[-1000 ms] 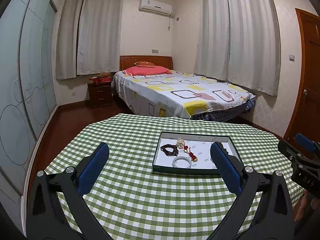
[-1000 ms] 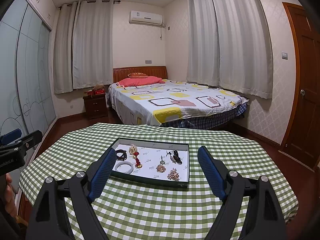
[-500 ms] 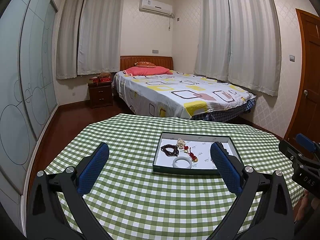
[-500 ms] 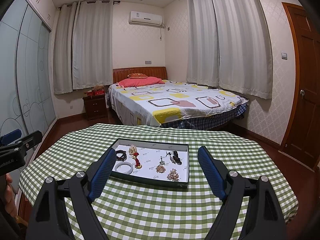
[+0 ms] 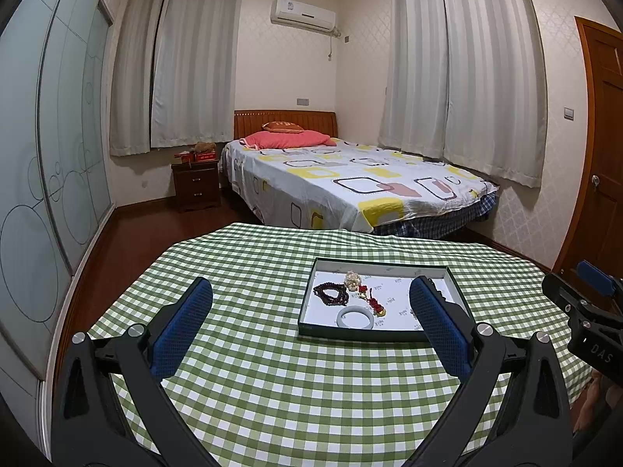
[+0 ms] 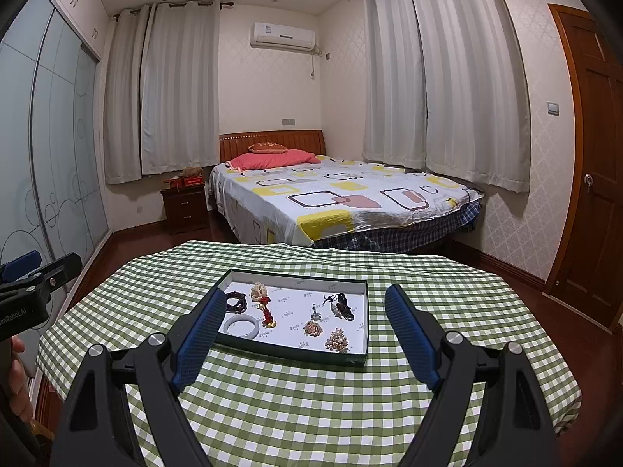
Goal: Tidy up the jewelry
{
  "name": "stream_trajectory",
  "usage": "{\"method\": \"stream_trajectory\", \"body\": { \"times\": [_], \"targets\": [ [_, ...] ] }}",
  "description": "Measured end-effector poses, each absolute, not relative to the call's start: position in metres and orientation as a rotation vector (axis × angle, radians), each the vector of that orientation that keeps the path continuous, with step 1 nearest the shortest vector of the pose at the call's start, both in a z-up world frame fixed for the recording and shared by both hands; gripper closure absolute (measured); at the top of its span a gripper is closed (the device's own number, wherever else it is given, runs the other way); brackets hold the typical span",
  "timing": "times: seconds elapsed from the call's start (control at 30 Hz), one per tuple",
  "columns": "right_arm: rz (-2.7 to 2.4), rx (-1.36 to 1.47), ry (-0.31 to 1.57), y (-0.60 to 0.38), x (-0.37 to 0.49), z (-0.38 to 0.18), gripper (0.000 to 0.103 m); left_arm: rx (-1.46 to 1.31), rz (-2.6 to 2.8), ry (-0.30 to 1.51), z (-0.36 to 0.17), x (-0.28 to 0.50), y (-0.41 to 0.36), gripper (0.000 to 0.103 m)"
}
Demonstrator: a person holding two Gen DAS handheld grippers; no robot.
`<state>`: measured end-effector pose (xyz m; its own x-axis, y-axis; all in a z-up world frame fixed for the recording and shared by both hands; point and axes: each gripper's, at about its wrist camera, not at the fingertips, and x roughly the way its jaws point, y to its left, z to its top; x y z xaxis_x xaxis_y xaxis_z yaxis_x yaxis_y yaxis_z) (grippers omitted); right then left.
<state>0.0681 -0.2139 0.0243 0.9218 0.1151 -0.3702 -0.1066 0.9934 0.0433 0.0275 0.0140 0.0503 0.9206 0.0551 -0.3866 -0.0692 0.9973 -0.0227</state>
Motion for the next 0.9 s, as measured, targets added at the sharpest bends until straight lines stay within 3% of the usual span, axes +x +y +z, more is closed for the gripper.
{"method": "stream_trajectory", "body": {
  "times": [0.9],
  "targets": [
    [0.117,0.018,0.387,-0.2089,0.0679,0.0213,0.022,-0.079,0.043,0.403,0.0482,0.0318,0.0205,0.004]
  ]
}}
